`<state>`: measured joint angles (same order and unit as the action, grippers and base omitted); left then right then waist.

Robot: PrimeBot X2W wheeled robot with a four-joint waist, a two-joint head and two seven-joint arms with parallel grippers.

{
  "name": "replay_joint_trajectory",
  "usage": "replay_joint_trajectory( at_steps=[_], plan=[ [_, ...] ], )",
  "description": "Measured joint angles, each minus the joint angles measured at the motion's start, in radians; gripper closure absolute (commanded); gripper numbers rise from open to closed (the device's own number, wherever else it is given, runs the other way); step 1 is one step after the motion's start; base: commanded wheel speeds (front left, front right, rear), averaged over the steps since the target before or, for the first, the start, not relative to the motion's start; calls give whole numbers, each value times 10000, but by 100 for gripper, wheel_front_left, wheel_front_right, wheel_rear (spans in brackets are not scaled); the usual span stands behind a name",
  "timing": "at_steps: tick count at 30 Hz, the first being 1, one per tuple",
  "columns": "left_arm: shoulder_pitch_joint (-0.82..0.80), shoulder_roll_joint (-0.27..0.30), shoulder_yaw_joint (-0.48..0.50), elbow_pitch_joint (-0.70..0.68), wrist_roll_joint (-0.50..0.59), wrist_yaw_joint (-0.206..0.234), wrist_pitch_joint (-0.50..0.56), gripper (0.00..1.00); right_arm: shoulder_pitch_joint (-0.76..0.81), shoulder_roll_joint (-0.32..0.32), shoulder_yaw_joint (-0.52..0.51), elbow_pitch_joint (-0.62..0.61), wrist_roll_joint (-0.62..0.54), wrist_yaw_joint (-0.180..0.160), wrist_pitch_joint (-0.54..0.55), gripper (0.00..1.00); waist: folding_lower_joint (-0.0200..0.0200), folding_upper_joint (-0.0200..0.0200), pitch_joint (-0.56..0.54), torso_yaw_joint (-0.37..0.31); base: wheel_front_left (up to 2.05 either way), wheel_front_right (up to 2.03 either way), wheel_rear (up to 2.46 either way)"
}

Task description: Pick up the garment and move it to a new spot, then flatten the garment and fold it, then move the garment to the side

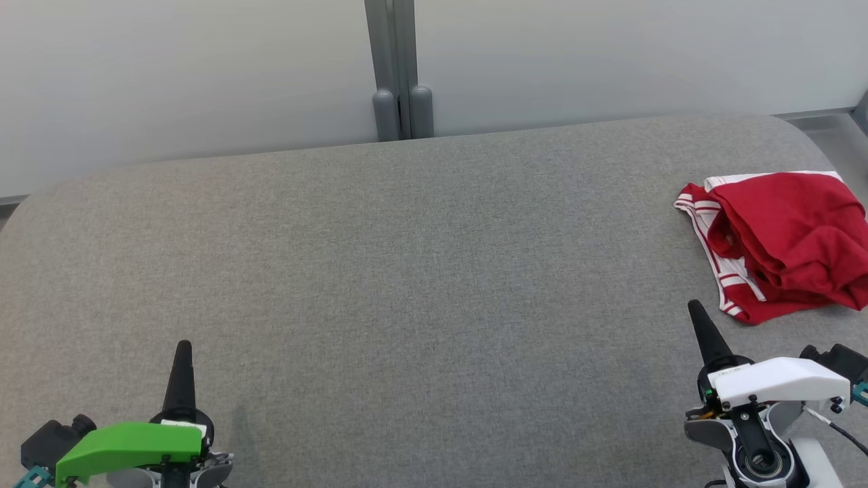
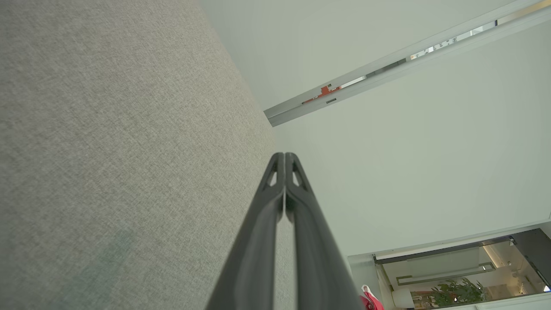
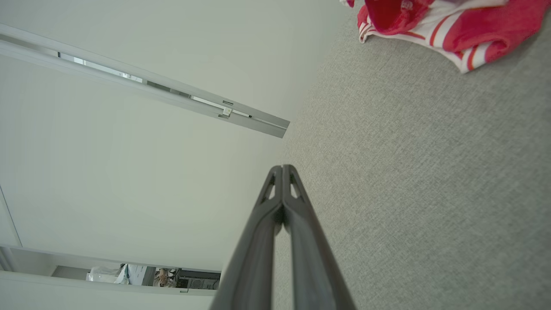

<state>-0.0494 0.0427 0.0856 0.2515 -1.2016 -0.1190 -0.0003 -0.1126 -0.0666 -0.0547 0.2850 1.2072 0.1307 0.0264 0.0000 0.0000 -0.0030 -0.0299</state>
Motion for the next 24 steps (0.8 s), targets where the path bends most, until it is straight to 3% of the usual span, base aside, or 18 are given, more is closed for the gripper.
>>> replay_joint_trajectory(
  at_steps=[24],
  plan=[
    [-241, 15, 125, -23, -1990, -50, 558, 100, 1, 90, -291, -184, 1964, 0, 428, 100, 0, 0, 26, 130, 0, 0, 0]
  ],
)
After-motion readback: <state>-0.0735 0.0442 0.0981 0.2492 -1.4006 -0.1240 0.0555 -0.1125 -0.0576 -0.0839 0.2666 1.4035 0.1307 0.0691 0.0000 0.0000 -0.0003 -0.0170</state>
